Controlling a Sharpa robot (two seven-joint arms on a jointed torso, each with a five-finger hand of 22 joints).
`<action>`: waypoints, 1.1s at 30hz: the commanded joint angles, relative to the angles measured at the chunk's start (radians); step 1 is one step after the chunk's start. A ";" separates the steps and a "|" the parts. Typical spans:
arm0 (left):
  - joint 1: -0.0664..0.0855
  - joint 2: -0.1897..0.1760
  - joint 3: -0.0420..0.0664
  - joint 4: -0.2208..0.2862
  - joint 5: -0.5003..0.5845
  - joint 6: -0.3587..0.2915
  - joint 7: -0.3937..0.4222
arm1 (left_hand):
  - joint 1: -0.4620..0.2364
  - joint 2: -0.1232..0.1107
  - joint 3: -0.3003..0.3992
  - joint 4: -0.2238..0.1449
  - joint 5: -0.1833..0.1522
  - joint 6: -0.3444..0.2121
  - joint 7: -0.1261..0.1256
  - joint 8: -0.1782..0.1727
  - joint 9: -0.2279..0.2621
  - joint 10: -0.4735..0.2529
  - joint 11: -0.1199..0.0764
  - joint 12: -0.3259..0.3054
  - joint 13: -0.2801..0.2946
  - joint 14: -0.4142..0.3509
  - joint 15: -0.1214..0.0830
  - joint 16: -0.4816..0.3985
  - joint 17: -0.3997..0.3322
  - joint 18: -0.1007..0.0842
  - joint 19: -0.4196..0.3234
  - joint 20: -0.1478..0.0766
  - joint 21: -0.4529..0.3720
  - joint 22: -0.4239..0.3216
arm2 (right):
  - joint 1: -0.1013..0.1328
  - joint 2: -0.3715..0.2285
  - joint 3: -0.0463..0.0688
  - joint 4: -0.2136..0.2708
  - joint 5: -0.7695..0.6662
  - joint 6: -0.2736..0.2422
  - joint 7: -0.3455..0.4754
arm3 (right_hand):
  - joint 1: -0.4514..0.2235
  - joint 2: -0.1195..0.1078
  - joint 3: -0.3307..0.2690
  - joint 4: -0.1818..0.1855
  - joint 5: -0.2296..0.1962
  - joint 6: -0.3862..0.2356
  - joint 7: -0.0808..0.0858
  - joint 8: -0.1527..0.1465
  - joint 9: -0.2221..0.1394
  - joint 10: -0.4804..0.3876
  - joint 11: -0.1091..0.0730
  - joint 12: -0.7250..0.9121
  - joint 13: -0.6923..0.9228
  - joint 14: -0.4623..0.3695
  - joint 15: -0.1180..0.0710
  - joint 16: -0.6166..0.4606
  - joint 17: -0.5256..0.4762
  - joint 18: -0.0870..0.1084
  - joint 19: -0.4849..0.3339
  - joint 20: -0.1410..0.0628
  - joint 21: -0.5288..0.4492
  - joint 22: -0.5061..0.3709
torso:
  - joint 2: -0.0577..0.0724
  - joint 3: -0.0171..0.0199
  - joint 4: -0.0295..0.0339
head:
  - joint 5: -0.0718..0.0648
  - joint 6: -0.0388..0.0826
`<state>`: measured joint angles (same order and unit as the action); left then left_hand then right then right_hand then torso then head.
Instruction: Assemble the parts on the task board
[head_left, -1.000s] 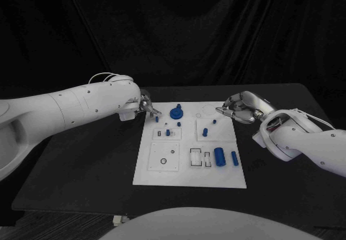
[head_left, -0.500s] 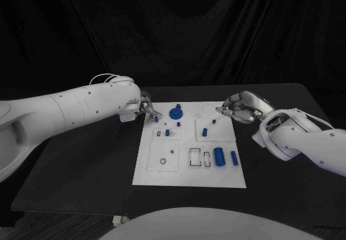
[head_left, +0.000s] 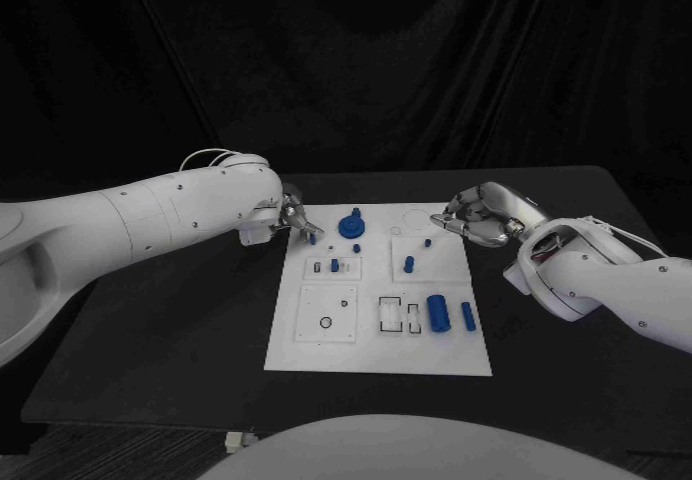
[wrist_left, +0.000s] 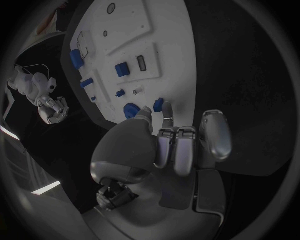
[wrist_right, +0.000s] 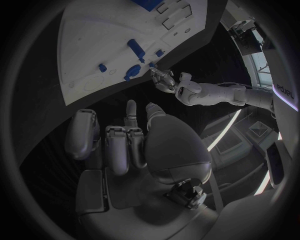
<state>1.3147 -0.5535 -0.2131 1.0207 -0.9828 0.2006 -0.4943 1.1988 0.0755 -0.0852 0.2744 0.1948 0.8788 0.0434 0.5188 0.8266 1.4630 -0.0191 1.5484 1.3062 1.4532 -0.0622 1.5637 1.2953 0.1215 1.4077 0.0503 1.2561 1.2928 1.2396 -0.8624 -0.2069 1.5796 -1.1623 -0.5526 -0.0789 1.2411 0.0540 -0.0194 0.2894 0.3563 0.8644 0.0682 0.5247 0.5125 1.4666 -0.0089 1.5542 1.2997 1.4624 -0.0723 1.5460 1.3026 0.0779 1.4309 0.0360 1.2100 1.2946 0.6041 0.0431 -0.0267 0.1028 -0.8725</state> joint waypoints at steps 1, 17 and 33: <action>-0.003 0.004 0.001 -0.001 0.006 0.014 0.004 | 0.018 0.001 -0.026 0.002 0.024 0.002 0.009 -0.010 -0.011 0.079 0.004 -0.001 0.227 0.118 0.000 0.007 0.275 -0.044 -0.012 -0.001 -0.009 0.146 | -0.002 0.001 0.001 -0.001 -0.006 0.004 -0.016 | 0.025 -0.005 -0.002 -0.006 0.021 -0.007 -0.006 0.004 0.006 0.104 -0.001 0.017 0.271 0.108 0.002 0.025 0.268 0.001 0.004 0.004 -0.006 0.172 | 0.000 0.0001 0.0000 | 0.001 0.000; -0.008 0.007 0.001 -0.005 0.006 0.008 0.006 | 0.071 0.003 -0.009 -0.009 0.161 0.003 0.004 -0.018 -0.017 0.077 0.000 -0.002 0.225 0.118 -0.003 0.007 0.275 -0.043 -0.013 -0.002 -0.015 0.155 | -0.002 0.001 0.001 -0.001 -0.006 0.008 -0.020 | 0.026 -0.005 -0.002 -0.006 0.024 -0.008 -0.006 0.004 0.006 0.104 -0.001 0.017 0.271 0.108 0.002 0.025 0.268 0.001 0.004 0.004 -0.007 0.172 | 0.000 0.0000 0.0000 | -0.001 0.000; -0.010 0.004 0.001 -0.003 0.006 -0.009 0.021 | 0.118 -0.016 0.046 -0.007 0.364 0.009 -0.003 -0.023 -0.019 0.074 -0.007 -0.005 0.223 0.118 -0.009 0.007 0.275 -0.043 -0.014 -0.008 -0.023 0.164 | -0.002 0.003 0.001 -0.002 -0.006 0.016 -0.025 | 0.026 -0.005 -0.001 -0.005 0.027 -0.008 -0.006 0.004 0.006 0.104 -0.001 0.017 0.271 0.108 0.002 0.025 0.268 0.002 0.003 0.004 -0.010 0.171 | 0.000 -0.0003 -0.0002 | 0.001 0.000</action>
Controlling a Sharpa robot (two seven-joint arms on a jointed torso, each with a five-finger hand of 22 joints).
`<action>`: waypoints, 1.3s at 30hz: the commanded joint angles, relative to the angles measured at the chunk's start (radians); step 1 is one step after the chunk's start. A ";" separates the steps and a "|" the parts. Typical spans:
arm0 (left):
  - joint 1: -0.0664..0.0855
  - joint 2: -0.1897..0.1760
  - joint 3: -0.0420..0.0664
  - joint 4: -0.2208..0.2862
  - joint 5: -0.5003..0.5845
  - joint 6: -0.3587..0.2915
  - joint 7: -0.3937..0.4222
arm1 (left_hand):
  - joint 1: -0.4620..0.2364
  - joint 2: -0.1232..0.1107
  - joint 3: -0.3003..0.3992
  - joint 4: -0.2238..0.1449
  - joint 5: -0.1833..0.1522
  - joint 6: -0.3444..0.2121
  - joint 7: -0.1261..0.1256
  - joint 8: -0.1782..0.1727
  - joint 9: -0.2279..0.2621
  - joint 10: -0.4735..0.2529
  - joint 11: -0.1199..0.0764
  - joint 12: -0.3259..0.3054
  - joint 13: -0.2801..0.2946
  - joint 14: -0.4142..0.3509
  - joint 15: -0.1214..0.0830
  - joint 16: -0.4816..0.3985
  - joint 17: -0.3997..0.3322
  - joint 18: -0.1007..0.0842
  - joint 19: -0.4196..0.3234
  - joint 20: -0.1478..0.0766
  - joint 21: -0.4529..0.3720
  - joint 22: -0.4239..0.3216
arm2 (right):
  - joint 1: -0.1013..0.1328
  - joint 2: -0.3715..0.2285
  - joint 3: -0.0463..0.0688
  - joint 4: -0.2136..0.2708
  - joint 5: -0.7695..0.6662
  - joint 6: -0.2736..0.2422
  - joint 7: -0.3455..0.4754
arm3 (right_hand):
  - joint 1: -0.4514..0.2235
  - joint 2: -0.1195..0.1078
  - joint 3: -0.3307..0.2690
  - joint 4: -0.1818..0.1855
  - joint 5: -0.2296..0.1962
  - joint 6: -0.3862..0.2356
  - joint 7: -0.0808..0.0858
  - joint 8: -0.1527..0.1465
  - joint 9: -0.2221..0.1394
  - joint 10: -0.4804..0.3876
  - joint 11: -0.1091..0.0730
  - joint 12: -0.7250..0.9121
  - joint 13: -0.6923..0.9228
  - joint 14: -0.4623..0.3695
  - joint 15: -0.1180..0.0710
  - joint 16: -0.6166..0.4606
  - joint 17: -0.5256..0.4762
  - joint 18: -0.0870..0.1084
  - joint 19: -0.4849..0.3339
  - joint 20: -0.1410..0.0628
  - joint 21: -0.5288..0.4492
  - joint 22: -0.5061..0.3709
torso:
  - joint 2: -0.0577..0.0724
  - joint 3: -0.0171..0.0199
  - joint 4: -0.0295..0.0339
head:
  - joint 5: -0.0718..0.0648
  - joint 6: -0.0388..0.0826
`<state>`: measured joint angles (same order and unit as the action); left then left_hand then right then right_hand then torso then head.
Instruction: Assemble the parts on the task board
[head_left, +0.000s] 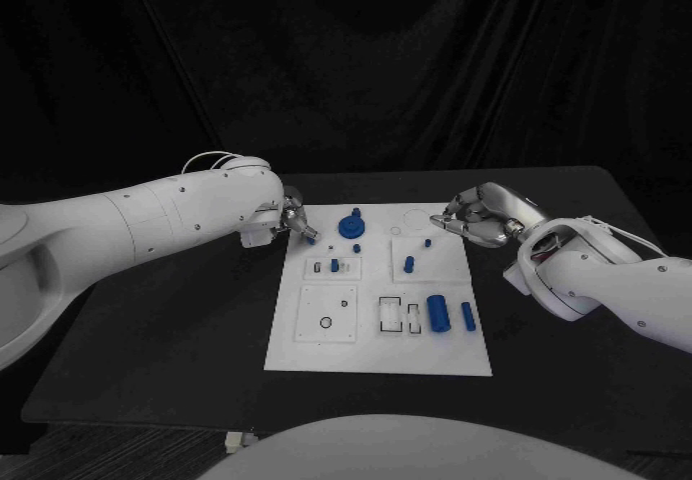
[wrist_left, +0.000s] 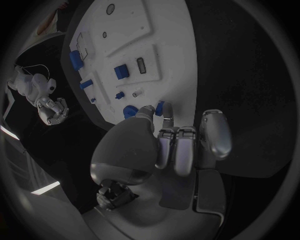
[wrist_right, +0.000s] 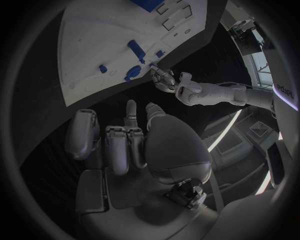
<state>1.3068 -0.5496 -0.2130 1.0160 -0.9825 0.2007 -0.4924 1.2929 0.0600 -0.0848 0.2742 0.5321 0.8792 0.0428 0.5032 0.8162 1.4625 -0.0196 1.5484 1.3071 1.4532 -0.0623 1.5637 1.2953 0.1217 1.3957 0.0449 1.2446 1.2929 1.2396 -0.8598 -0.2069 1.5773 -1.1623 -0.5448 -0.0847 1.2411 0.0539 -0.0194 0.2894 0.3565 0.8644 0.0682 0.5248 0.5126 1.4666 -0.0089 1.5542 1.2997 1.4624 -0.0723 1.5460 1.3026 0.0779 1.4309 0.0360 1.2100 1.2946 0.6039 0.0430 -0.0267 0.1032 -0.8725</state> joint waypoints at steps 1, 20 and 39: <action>-0.002 0.000 0.001 0.002 0.006 -0.010 0.020 | 0.027 -0.001 0.050 -0.008 0.031 0.008 -0.003 -0.007 -0.009 0.074 -0.007 -0.005 0.221 0.118 -0.009 0.007 0.275 -0.043 -0.002 -0.003 -0.011 0.165 | -0.002 0.001 0.001 0.000 -0.006 0.008 -0.020 | 0.026 -0.005 -0.001 -0.005 0.027 -0.008 -0.006 0.004 0.006 0.104 -0.001 0.017 0.271 0.108 0.002 0.025 0.268 0.002 0.003 0.004 -0.010 0.171 | 0.000 -0.0001 0.0000 | 0.000 0.000; -0.002 -0.016 0.001 0.019 0.006 -0.035 0.025 | 0.038 -0.072 0.271 0.003 0.010 0.009 -0.005 -0.001 0.001 0.067 -0.010 -0.013 0.213 0.118 -0.012 0.007 0.275 -0.042 0.000 -0.006 -0.023 0.172 | -0.002 0.003 0.001 -0.003 -0.006 0.014 -0.022 | 0.026 -0.005 -0.001 -0.005 0.028 -0.008 -0.006 0.003 0.006 0.104 -0.001 0.017 0.271 0.108 0.002 0.025 0.268 0.002 0.003 0.004 -0.011 0.170 | 0.000 0.0000 0.0001 | 0.004 0.000; 0.024 -0.133 0.001 0.199 0.115 -0.077 -0.010 | 0.014 -0.107 0.343 0.001 -0.007 0.015 -0.007 0.010 0.010 0.050 -0.012 -0.028 0.192 0.113 -0.014 0.004 0.267 -0.041 -0.001 -0.008 -0.034 0.170 | -0.002 0.001 0.001 -0.004 -0.006 0.017 -0.025 | 0.027 -0.005 -0.001 -0.004 0.030 -0.008 -0.005 0.003 0.006 0.104 0.000 0.017 0.271 0.108 0.002 0.025 0.268 0.003 0.002 0.004 -0.013 0.170 | 0.000 0.0000 0.0002 | 0.008 0.000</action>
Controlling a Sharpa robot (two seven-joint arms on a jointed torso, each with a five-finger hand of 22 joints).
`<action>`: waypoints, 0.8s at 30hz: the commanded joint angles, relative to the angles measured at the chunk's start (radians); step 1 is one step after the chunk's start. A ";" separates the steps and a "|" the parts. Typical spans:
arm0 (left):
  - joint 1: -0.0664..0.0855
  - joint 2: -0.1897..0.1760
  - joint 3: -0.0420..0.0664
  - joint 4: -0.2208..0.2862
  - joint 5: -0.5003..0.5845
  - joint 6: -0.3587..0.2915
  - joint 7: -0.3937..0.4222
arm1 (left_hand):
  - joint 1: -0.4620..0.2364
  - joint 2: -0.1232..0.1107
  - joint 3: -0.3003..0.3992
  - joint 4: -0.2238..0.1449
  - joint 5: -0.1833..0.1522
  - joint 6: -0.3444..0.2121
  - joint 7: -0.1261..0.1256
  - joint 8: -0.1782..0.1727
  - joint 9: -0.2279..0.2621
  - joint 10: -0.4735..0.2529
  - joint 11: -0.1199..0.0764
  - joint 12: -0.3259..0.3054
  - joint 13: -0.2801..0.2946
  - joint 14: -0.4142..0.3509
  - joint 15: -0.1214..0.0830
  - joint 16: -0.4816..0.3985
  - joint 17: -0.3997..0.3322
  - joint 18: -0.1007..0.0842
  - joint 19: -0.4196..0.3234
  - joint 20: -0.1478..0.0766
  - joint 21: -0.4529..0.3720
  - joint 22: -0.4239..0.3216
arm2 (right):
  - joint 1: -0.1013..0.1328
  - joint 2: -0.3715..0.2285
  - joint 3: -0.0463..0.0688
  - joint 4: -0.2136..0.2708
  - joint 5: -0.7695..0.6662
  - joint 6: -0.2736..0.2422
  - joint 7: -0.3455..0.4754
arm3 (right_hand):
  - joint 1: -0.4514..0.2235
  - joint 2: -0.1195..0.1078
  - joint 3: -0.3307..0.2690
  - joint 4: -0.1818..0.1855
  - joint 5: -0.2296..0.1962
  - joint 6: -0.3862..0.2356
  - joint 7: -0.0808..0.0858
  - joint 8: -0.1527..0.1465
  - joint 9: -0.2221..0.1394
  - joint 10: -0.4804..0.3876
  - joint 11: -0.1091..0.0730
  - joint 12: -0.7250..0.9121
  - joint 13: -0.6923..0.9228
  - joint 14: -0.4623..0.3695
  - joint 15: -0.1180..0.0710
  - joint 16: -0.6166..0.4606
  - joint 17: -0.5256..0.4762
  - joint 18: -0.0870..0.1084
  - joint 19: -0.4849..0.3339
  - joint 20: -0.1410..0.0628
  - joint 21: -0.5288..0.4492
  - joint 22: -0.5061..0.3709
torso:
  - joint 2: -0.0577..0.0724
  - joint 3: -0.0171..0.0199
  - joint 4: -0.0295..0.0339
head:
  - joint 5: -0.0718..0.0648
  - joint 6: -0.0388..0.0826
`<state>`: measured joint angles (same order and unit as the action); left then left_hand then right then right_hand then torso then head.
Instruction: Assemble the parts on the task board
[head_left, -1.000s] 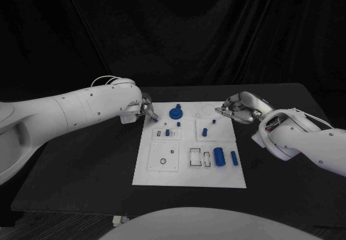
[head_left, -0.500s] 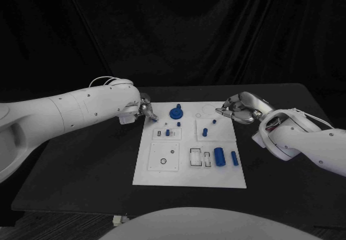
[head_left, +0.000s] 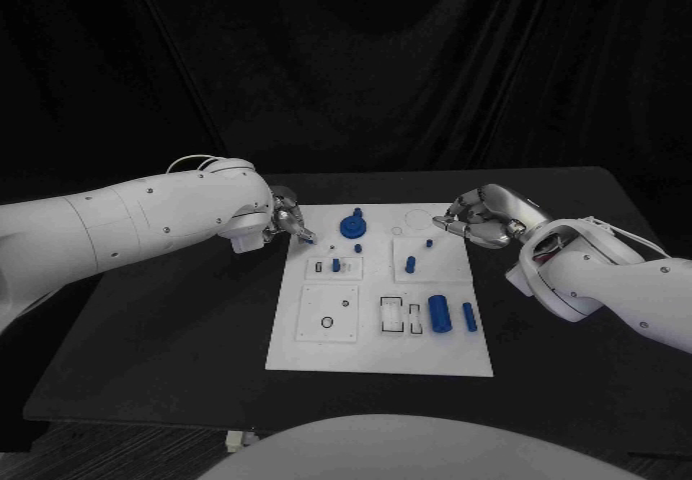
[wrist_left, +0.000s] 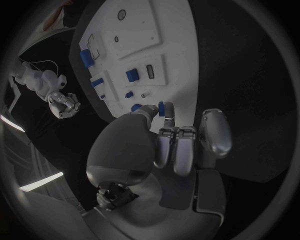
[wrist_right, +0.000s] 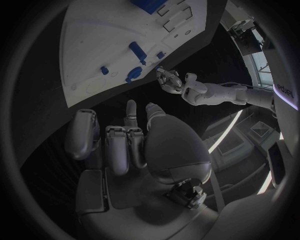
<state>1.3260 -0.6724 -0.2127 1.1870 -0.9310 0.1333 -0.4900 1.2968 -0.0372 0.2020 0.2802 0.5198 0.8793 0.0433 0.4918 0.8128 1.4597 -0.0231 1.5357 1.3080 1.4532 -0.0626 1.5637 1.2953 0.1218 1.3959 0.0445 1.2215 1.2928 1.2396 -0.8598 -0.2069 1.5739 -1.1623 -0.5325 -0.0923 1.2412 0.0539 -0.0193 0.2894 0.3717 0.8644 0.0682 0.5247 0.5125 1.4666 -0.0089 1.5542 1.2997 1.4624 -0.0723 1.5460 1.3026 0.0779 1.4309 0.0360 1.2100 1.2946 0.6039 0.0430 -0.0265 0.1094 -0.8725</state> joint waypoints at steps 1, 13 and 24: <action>0.005 -0.017 0.001 0.039 0.067 -0.008 -0.016 | 0.010 -0.010 0.056 -0.005 0.005 0.015 -0.007 0.022 0.013 0.053 -0.008 -0.016 0.191 0.113 -0.014 0.004 0.267 -0.041 -0.002 -0.008 -0.011 0.170 | -0.002 0.001 0.001 -0.001 -0.006 0.005 -0.017 | 0.027 -0.005 -0.001 -0.004 0.014 -0.008 -0.005 0.003 0.006 0.104 0.000 0.017 0.271 0.108 0.002 0.025 0.268 0.003 0.002 0.004 -0.013 0.170 | -0.001 0.0002 0.0000 | 0.002 0.000; 0.010 -0.082 0.001 0.163 0.081 0.026 -0.059 | 0.002 -0.014 0.068 -0.003 -0.005 0.013 -0.006 0.021 0.014 0.046 -0.008 -0.022 0.182 0.109 -0.013 0.002 0.259 -0.039 -0.006 -0.007 -0.020 0.167 | -0.002 0.005 0.001 -0.001 -0.006 0.002 -0.016 | 0.027 -0.005 0.000 -0.004 0.015 -0.009 -0.005 0.003 0.005 0.104 0.000 0.017 0.271 0.108 0.002 0.025 0.268 0.003 0.002 0.004 -0.014 0.170 | -0.001 0.0010 0.0007 | 0.004 0.000; 0.004 -0.099 0.000 0.210 0.051 0.031 -0.072 | 0.001 -0.015 0.076 -0.005 -0.007 0.010 -0.006 0.020 0.014 0.044 -0.007 -0.024 0.179 0.107 -0.012 0.001 0.256 -0.038 -0.010 -0.007 -0.028 0.165 | -0.003 0.007 0.001 0.000 -0.006 0.000 -0.014 | 0.027 -0.005 0.000 -0.004 0.016 -0.009 -0.005 0.003 0.005 0.104 0.000 0.017 0.271 0.108 0.002 0.025 0.268 0.003 0.002 0.004 -0.013 0.170 | 0.000 0.0009 -0.0004 | 0.005 0.000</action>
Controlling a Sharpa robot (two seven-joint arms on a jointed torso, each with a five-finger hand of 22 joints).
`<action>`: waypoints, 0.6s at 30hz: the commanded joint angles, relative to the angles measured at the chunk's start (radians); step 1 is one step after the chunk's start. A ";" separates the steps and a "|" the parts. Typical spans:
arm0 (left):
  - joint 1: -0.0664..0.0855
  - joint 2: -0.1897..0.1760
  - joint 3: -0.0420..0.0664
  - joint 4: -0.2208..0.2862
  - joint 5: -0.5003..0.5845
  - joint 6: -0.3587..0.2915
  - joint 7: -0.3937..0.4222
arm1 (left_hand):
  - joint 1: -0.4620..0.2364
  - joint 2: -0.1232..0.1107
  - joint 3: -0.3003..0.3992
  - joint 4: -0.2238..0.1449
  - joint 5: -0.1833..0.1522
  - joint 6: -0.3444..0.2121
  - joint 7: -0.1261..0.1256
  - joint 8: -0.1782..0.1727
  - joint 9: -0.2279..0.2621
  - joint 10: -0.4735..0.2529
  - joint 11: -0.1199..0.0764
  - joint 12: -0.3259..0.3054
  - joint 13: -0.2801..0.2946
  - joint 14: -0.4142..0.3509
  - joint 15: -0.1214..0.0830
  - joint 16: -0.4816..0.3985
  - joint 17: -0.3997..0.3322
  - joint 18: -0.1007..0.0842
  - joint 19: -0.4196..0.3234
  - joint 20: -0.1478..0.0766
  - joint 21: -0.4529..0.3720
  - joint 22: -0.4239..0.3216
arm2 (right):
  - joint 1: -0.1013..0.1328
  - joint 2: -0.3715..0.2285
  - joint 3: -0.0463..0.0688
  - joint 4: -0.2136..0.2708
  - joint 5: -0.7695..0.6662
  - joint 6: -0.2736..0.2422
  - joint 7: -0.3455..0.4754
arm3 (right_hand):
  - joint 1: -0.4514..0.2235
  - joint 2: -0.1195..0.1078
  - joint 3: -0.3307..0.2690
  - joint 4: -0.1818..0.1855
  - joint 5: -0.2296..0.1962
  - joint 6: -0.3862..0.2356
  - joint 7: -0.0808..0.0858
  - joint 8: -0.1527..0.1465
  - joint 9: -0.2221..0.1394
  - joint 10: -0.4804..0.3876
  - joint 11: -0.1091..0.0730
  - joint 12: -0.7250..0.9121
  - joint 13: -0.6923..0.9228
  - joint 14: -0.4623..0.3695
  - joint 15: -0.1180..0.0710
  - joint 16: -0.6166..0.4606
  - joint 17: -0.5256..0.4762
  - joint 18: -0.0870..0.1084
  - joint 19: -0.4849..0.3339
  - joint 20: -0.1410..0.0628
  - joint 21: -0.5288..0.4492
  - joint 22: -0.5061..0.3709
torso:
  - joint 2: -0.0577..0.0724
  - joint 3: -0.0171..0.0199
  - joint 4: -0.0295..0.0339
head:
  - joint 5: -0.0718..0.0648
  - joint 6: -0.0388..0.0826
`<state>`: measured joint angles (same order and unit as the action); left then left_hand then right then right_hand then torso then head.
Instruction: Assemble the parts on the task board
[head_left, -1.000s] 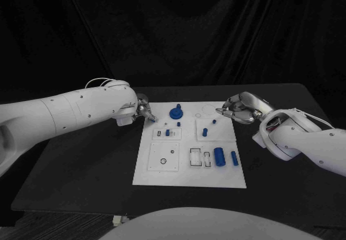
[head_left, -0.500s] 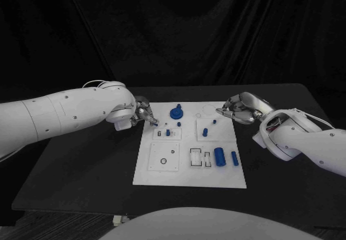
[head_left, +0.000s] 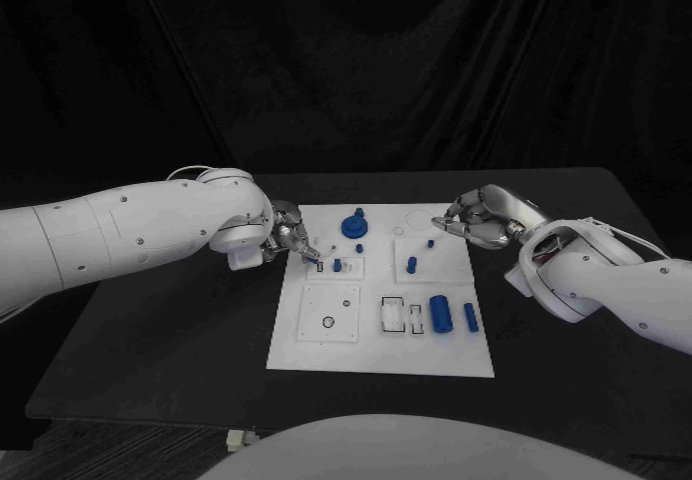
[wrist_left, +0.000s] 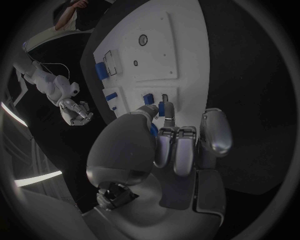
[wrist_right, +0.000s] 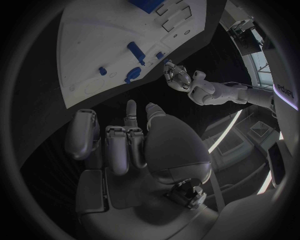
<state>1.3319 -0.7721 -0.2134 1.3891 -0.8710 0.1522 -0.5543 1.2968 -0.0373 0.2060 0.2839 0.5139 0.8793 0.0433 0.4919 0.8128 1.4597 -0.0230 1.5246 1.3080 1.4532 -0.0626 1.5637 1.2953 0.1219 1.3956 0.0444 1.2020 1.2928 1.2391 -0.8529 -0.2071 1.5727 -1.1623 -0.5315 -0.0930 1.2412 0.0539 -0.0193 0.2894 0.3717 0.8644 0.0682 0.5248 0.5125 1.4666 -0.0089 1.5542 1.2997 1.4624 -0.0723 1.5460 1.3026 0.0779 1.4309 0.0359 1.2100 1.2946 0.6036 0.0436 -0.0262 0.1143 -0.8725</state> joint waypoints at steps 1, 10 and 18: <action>-0.002 0.001 0.001 0.009 -0.012 0.011 -0.007 | 0.001 -0.015 0.072 -0.009 -0.002 0.010 -0.006 0.020 0.014 0.044 -0.007 -0.013 0.179 0.107 -0.012 0.001 0.256 -0.038 -0.010 -0.007 -0.008 0.165 | -0.003 0.000 0.001 0.001 -0.006 -0.001 -0.013 | 0.027 -0.005 0.000 -0.004 0.016 -0.009 -0.005 0.003 0.005 0.104 0.000 0.017 0.271 0.108 0.002 0.025 0.268 0.003 0.002 0.004 -0.013 0.170 | 0.000 0.0009 -0.0005 | -0.001 0.000; -0.007 0.012 0.001 0.005 -0.036 0.004 -0.017 | 0.000 -0.014 0.076 -0.009 -0.003 0.009 -0.005 0.020 0.014 0.043 -0.007 -0.014 0.179 0.107 -0.012 0.001 0.256 -0.038 -0.011 -0.007 -0.010 0.165 | -0.004 0.004 0.001 0.002 -0.006 -0.005 -0.010 | 0.028 -0.006 0.000 -0.004 0.017 -0.009 -0.005 0.003 0.005 0.104 0.000 0.017 0.271 0.108 0.002 0.025 0.268 0.003 0.002 0.004 -0.013 0.170 | 0.001 -0.0005 -0.0001 | -0.003 0.000; -0.018 0.021 0.001 -0.001 -0.042 -0.007 -0.020 | -0.001 -0.012 0.081 -0.010 -0.004 0.009 -0.005 0.020 0.015 0.044 -0.006 -0.013 0.180 0.107 -0.012 0.001 0.257 -0.037 -0.012 -0.006 -0.012 0.165 | -0.004 0.003 0.001 0.003 -0.006 -0.008 -0.009 | 0.028 -0.006 0.000 -0.004 0.017 -0.009 -0.005 0.003 0.005 0.104 0.000 0.017 0.271 0.108 0.002 0.025 0.268 0.003 0.002 0.004 -0.013 0.170 | 0.001 -0.0006 -0.0004 | -0.002 0.000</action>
<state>1.3161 -0.7527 -0.2136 1.3879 -0.9038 0.1513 -0.5746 1.2968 -0.0372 0.2061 0.2838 0.5139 0.8792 0.0434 0.4918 0.8128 1.4597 -0.0230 1.5246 1.3080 1.4532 -0.0626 1.5636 1.2953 0.1219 1.3954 0.0445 1.2019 1.2929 1.2379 -0.8491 -0.2070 1.5736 -1.1623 -0.5323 -0.0924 1.2412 0.0539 -0.0193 0.2894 0.3717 0.8643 0.0682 0.5248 0.5125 1.4666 -0.0089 1.5542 1.2997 1.4624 -0.0723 1.5460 1.3026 0.0778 1.4309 0.0359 1.2100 1.2946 0.6046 0.0430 -0.0265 0.1133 -0.8725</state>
